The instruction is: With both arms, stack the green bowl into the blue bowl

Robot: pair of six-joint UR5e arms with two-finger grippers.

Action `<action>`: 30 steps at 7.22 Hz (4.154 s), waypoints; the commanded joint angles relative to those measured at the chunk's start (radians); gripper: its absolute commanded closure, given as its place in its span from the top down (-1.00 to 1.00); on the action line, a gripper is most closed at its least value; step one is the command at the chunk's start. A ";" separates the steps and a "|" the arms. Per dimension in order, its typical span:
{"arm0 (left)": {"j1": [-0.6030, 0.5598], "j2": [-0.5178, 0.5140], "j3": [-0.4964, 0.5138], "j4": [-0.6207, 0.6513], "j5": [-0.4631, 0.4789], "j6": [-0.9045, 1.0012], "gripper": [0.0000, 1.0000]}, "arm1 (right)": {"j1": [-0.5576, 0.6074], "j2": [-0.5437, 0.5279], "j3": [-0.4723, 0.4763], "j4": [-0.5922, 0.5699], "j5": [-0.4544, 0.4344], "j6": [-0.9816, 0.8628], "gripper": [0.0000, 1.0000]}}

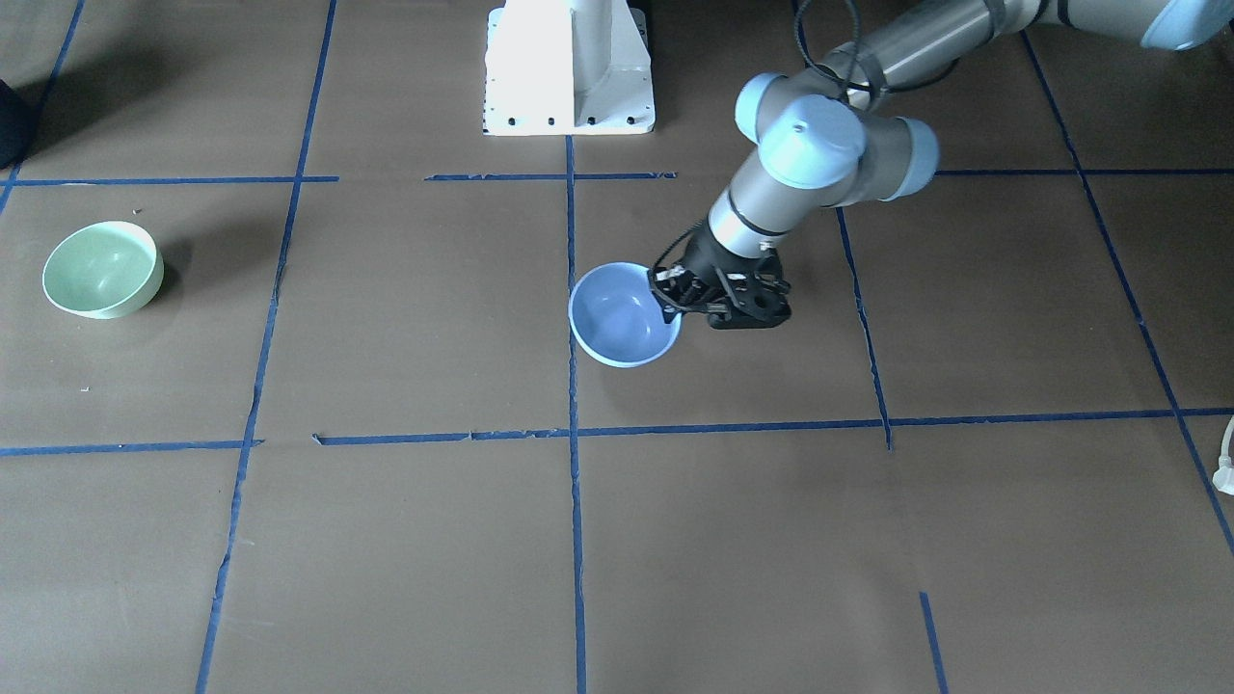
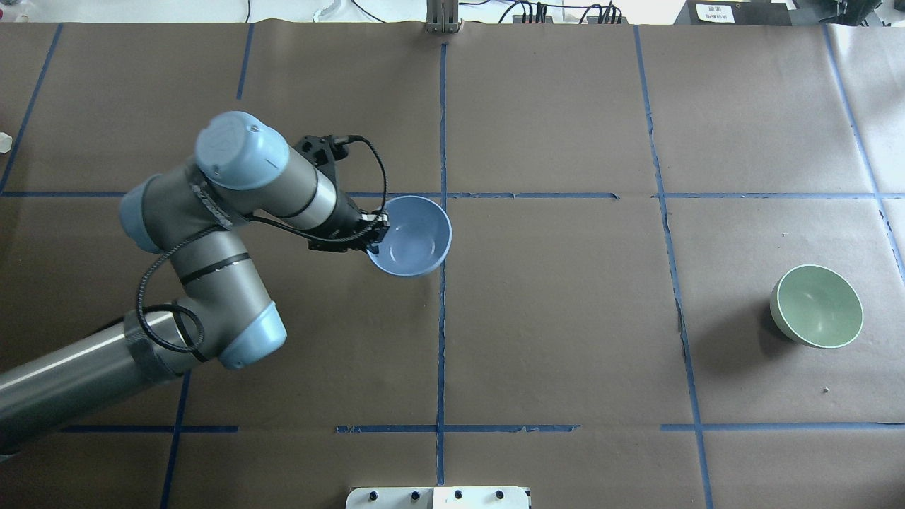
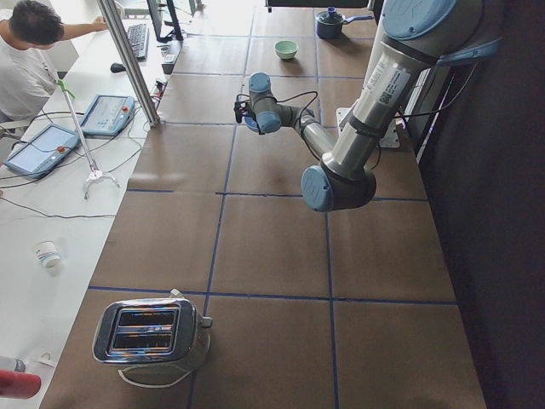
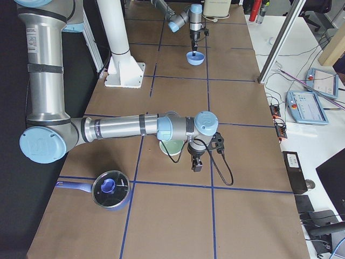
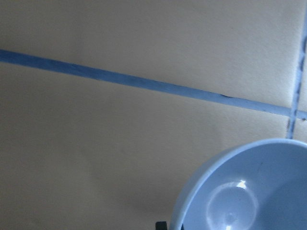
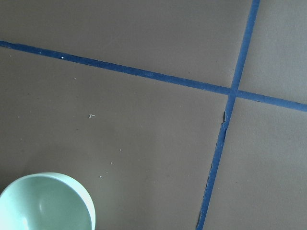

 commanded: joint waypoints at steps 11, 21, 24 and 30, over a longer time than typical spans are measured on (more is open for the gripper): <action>0.046 -0.021 -0.135 0.050 0.146 -0.016 1.00 | -0.080 -0.013 -0.006 0.107 0.009 0.093 1.00; -0.011 0.005 -0.159 0.047 0.144 -0.016 1.00 | -0.439 -0.207 -0.085 0.799 -0.109 0.813 -0.55; -0.034 0.006 -0.183 0.044 0.141 -0.018 1.00 | -0.441 -0.197 -0.064 0.801 -0.100 0.825 -1.00; -0.102 0.028 -0.279 0.037 0.135 -0.045 1.00 | -0.825 0.381 0.063 0.693 -0.302 1.589 -1.00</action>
